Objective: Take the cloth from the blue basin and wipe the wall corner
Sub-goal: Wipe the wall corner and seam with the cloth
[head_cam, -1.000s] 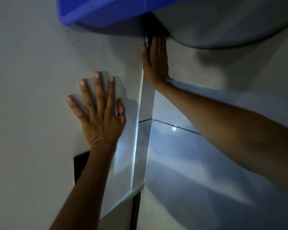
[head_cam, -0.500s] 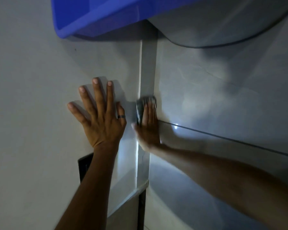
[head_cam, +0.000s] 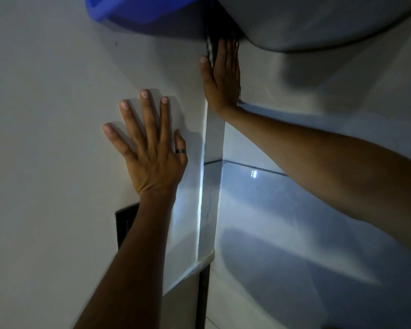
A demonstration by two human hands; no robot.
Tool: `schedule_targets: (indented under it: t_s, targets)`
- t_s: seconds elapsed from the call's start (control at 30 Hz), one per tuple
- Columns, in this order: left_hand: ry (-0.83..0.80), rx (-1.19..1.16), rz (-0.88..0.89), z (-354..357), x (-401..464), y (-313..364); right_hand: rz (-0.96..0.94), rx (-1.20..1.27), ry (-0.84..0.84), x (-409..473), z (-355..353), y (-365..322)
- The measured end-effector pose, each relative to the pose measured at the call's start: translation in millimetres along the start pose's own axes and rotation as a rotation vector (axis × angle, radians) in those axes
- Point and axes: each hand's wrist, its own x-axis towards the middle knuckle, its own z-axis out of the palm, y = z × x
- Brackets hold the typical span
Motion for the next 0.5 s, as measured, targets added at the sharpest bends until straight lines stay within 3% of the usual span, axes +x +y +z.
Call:
schedule_targets:
  t_s: [0.23,0.5]
  targets:
    - [-0.014,0.051,0.023,-9.2,1.0,-1.4,0.003,0.043,0.002,-54.4,2.1,4.4]
    - [-0.152,0.027,0.131,-32.7,-27.5,-20.7,0.057,-0.015,-0.256,-189.4,3.9,34.7]
